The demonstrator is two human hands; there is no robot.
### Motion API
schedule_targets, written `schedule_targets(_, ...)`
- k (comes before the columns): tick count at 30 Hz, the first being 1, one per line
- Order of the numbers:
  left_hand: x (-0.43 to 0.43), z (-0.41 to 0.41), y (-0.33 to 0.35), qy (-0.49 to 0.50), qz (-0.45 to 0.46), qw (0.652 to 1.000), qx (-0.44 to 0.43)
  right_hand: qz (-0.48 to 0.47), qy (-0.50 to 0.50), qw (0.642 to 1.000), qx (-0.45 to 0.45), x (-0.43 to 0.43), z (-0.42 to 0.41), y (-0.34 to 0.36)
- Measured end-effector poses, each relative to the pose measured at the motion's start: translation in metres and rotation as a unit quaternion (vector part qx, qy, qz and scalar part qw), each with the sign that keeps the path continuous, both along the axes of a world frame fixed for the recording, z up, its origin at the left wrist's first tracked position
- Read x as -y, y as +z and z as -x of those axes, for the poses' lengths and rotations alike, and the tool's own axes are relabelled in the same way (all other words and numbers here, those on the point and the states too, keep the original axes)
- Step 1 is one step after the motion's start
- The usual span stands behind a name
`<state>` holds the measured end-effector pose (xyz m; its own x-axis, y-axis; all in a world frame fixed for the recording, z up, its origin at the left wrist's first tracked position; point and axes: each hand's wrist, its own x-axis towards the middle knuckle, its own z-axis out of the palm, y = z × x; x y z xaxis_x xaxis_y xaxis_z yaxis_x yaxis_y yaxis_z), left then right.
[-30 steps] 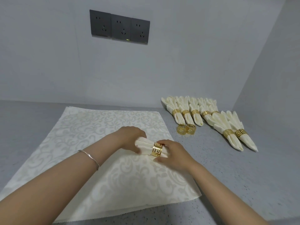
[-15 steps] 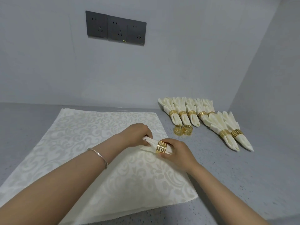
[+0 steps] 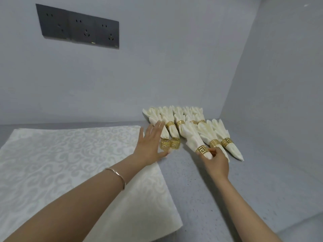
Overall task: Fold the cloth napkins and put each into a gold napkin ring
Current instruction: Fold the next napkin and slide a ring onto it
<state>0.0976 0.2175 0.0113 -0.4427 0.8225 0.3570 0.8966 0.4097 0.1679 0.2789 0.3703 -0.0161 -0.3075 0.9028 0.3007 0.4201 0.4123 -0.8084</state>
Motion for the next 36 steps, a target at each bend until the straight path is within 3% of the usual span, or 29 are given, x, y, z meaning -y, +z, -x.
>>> schedule_targets(7, 0.001, 0.005, -0.057, 0.021, 0.064, 0.995, 0.070, -0.022, -0.113, 0.993, 0.036, -0.040, 0.038, -0.025)
schedule_targets(15, 0.010, 0.006, -0.069, 0.016, 0.086, 0.985, 0.150, -0.066, -0.120, 0.985, 0.106, -0.052, 0.049, -0.024)
schedule_targets(17, 0.020, 0.004, -0.070, 0.008, 0.079, 0.985, 0.153, -0.092, -0.099, 0.987, 0.085, -0.040, 0.044, -0.022)
schedule_targets(20, 0.047, 0.002, -0.068, -0.005, 0.097, 0.983, 0.157, -0.154, -0.001, 0.987, 0.038, 0.002, 0.037, -0.021)
schedule_targets(23, 0.091, -0.003, -0.064, -0.015, 0.116, 0.981, 0.155, -0.145, 0.168, 0.975, 0.028, 0.057, 0.030, -0.024)
schedule_targets(28, 0.190, -0.016, -0.061, -0.014, 0.142, 0.979, 0.144, -0.073, 0.430, 0.892, 0.119, 0.142, 0.015, -0.037)
schedule_targets(32, 0.251, -0.026, -0.060, -0.008, 0.156, 0.977, 0.144, -0.145, 0.510, 0.823, 0.203, 0.180, 0.007, -0.039)
schedule_targets(36, 0.287, -0.038, -0.060, -0.020, 0.157, 0.974, 0.159, -0.196, 0.528, 0.791, 0.238, 0.204, -0.001, -0.027)
